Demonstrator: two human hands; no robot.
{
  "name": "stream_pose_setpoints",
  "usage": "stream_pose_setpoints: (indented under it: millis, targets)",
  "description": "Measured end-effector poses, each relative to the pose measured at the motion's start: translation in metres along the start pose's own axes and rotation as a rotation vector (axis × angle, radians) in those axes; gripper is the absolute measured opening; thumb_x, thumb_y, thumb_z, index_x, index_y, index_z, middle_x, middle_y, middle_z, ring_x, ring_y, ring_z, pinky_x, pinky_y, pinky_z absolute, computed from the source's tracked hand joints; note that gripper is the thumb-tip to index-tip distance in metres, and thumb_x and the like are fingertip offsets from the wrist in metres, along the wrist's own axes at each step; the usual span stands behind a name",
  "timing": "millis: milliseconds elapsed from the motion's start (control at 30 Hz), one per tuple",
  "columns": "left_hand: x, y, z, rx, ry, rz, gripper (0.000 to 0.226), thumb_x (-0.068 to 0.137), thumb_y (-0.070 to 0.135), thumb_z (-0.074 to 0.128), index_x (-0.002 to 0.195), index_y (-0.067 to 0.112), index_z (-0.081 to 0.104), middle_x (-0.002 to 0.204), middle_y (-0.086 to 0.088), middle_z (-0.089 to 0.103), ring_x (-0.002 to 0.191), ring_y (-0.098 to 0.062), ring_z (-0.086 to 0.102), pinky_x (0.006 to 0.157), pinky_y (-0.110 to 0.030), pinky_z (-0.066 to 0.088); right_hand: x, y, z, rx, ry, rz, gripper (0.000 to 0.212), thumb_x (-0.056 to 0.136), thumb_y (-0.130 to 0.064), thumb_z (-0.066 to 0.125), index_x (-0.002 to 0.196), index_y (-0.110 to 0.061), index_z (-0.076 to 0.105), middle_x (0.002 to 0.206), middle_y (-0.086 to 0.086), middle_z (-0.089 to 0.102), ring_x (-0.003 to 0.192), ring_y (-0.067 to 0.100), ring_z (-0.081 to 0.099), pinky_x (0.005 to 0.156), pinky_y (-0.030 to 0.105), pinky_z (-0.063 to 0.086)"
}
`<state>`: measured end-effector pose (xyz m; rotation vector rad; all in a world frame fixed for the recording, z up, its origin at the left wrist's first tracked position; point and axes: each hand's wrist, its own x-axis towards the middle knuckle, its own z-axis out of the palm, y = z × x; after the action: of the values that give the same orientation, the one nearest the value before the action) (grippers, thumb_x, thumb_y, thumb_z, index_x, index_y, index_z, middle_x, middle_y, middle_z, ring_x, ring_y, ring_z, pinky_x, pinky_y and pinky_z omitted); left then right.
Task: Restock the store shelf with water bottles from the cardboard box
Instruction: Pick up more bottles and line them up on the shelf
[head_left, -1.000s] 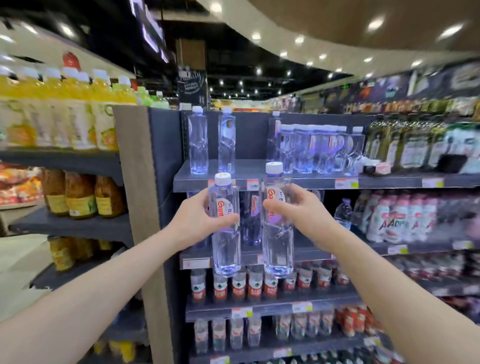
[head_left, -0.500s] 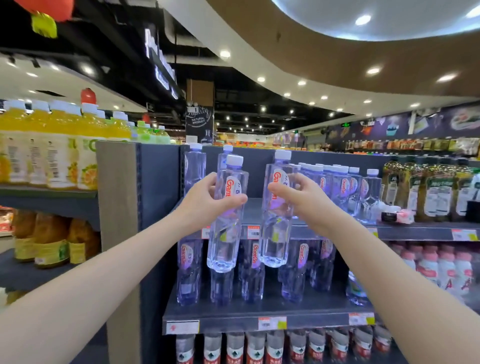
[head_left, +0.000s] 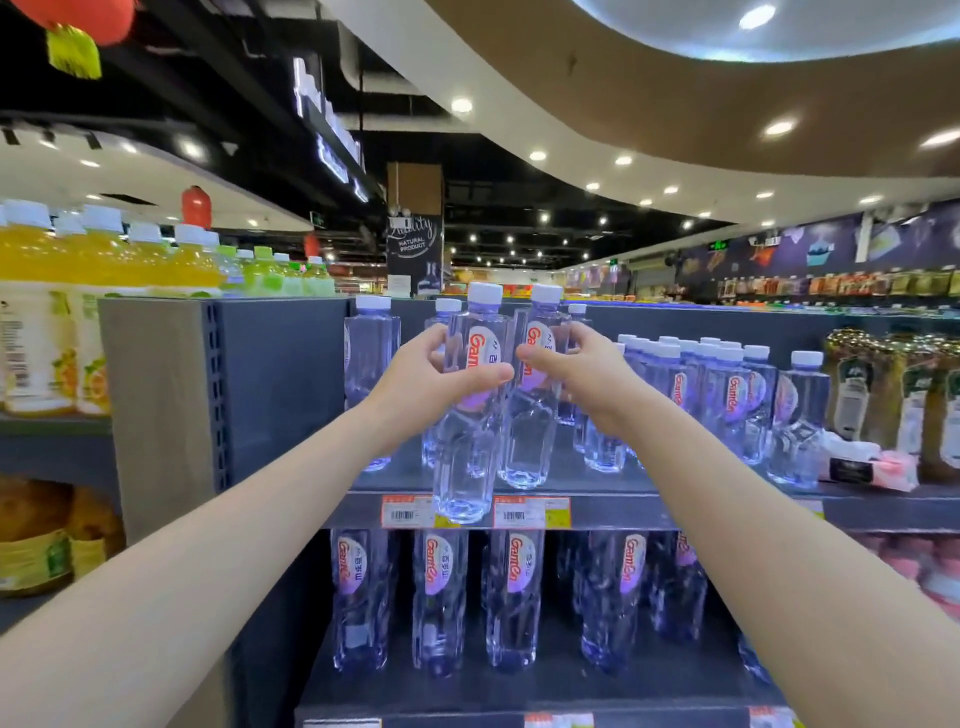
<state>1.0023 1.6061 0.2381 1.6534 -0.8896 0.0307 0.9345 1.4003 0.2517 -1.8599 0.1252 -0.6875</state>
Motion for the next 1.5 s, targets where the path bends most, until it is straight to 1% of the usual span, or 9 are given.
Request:
stream_pose_setpoints:
  millis: [133,267,467,567,767,900,1200,1367,1500]
  targets:
    - [0.007,0.006,0.001,0.014,0.038,0.015,0.095,0.069,0.065,0.089,0.142,0.015,0.055,0.104,0.011,0.081,0.096,-0.006,0.078,0.1,-0.04,0.055,0.032,0.009,0.001,0.001,-0.016,0.0,0.08,0.069,-0.052,0.087,0.134,-0.019,0.054,0.119,0.003,0.07,0.099,0.023,0.071,0.073,0.033,0.05]
    - [0.014,0.006,0.002,0.045,0.069,0.028,0.05,0.085,0.042,0.085,0.124,0.019,0.064,0.093,0.022,0.08,0.076,-0.001,0.079,0.089,-0.03,0.052,0.055,0.021,0.005,0.004,-0.033,0.016,0.044,0.09,-0.027,0.079,0.122,-0.022,0.05,0.1,-0.003,0.061,0.074,0.008,0.057,0.057,0.023,0.039]
    - [0.021,-0.001,0.002,0.058,0.115,0.007,0.083,0.069,0.062,0.089,0.134,0.019,0.062,0.107,0.009,0.081,0.089,-0.007,0.08,0.11,-0.047,0.051,0.07,0.042,0.015,0.008,0.002,0.018,0.046,0.095,-0.027,0.073,0.131,-0.019,0.046,0.107,-0.002,0.064,0.075,0.005,0.06,0.056,0.021,0.042]
    - [0.024,-0.009,0.005,0.046,0.11,0.002,0.072,0.075,0.05,0.091,0.127,0.009,0.062,0.112,0.002,0.081,0.088,-0.013,0.081,0.109,-0.048,0.052,0.075,0.048,0.017,-0.014,0.023,0.031,0.053,0.092,-0.025,0.076,0.134,-0.014,0.046,0.114,0.002,0.067,0.08,0.008,0.064,0.059,0.023,0.045]
    - [0.03,-0.017,0.006,0.035,0.142,-0.036,0.072,0.061,0.068,0.09,0.116,0.026,0.07,0.106,0.006,0.082,0.101,-0.012,0.078,0.11,-0.05,0.051,0.074,0.064,0.012,-0.122,-0.01,0.093,0.068,0.09,-0.011,0.075,0.141,-0.015,0.031,0.119,0.006,0.063,0.086,0.012,0.06,0.057,0.02,0.043]
    - [0.033,-0.016,0.005,0.009,0.134,-0.035,0.055,0.079,0.046,0.089,0.122,0.021,0.067,0.096,0.01,0.083,0.083,-0.004,0.08,0.112,-0.047,0.049,0.066,0.074,0.012,-0.321,-0.059,0.085,0.071,0.086,-0.016,0.08,0.14,-0.015,0.033,0.116,0.004,0.059,0.098,0.023,0.058,0.057,0.018,0.039]
    - [0.03,-0.011,0.01,-0.009,0.119,-0.016,0.062,0.076,0.04,0.089,0.122,0.007,0.065,0.091,0.008,0.083,0.078,-0.008,0.08,0.094,-0.036,0.055,0.088,0.086,0.018,-0.31,-0.003,0.125,0.065,0.083,-0.01,0.081,0.136,-0.016,0.044,0.113,0.004,0.06,0.099,0.024,0.059,0.066,0.027,0.044]
    - [0.028,-0.016,0.013,-0.034,0.128,0.022,0.063,0.074,0.034,0.089,0.123,0.002,0.064,0.095,-0.001,0.081,0.076,-0.008,0.08,0.072,-0.022,0.061,0.098,0.093,0.025,-0.253,0.022,0.12,0.066,0.084,-0.007,0.078,0.139,-0.02,0.045,0.125,0.005,0.064,0.112,0.028,0.062,0.09,0.036,0.053]
    - [0.03,-0.014,0.016,-0.051,0.12,0.033,0.081,0.063,0.049,0.086,0.124,0.002,0.064,0.102,-0.006,0.081,0.081,-0.012,0.081,0.096,-0.043,0.062,0.104,0.099,0.032,-0.234,0.031,0.104,0.062,0.085,-0.006,0.073,0.137,-0.021,0.044,0.126,0.004,0.065,0.111,0.027,0.063,0.088,0.033,0.051]
